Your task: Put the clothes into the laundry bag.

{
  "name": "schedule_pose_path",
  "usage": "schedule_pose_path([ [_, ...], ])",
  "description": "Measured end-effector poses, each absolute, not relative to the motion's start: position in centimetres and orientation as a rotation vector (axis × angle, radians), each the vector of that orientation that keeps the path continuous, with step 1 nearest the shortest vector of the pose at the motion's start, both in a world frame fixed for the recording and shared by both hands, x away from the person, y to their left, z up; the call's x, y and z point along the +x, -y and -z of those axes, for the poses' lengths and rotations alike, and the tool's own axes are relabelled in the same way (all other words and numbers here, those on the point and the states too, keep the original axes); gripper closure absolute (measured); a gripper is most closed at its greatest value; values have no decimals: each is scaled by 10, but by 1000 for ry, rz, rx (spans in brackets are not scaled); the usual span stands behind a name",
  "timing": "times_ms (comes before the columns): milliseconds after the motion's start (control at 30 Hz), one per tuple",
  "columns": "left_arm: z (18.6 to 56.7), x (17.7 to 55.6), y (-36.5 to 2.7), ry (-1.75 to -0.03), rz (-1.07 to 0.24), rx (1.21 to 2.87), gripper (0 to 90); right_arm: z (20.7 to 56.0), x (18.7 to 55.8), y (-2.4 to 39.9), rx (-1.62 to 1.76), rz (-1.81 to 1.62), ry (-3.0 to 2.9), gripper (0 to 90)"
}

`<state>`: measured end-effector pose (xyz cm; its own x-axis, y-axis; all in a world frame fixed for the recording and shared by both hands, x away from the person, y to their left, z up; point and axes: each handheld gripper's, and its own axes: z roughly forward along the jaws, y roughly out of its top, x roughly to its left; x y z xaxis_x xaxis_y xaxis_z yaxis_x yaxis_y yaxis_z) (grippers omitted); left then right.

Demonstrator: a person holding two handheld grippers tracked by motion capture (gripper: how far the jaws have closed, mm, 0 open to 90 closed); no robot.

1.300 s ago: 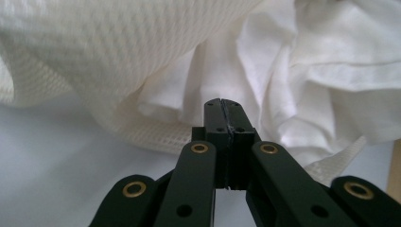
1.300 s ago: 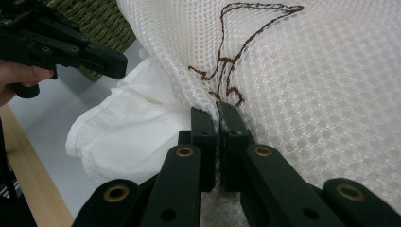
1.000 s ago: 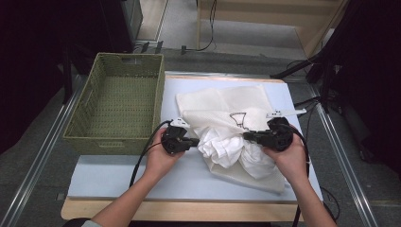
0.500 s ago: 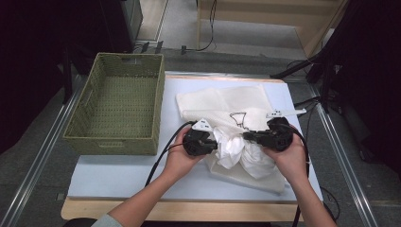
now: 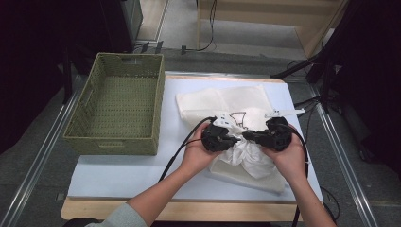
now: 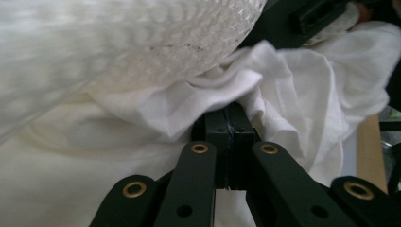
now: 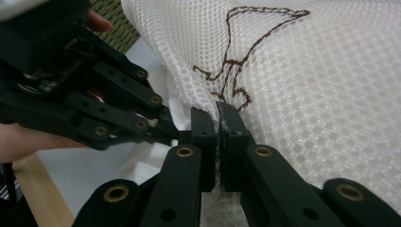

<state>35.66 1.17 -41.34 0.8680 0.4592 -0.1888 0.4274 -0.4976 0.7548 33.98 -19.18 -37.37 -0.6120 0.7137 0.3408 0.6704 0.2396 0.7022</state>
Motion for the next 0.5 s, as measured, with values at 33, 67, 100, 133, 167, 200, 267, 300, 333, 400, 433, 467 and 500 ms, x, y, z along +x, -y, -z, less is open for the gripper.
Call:
schedule_pose_path([
  [33, 414, 358, -9, -636, -47, 2159, 900, 372, 339, 192, 1351, -1343, -2435, 884],
  [67, 413, 359, -6, -634, -52, 2164, 900, 371, 339, 191, 1346, -1350, -2434, 884],
  [100, 412, 360, -4, -632, -66, 2170, 900, 368, 337, 190, 1329, -1358, -2431, 884],
  [133, 411, 362, -3, -634, -68, 2168, 900, 365, 335, 190, 1315, -1363, -2428, 885],
  [167, 411, 363, -2, -640, -72, 2159, 900, 362, 334, 189, 1308, -1362, -2419, 888],
  [200, 411, 365, -3, -649, -71, 2153, 900, 359, 332, 189, 1300, -1358, -2411, 888],
  [267, 409, 369, -5, -665, -77, 2145, 900, 353, 328, 188, 1259, -1353, -2389, 888],
  [300, 409, 371, -5, -672, -82, 2138, 900, 351, 326, 187, 1234, -1346, -2382, 887],
  [333, 407, 371, -5, -684, -92, 2128, 900, 350, 325, 186, 1231, -1341, -2382, 887],
  [400, 404, 374, -5, -699, -110, 2116, 900, 350, 325, 186, 1236, -1347, -2389, 887],
  [433, 403, 375, -5, -708, -117, 2114, 900, 350, 325, 186, 1241, -1356, -2391, 889],
  [467, 401, 377, -5, -716, -121, 2107, 900, 350, 325, 186, 1247, -1357, -2400, 889],
  [500, 400, 379, -5, -722, -131, 2110, 900, 350, 324, 185, 1249, -1360, -2408, 891],
])
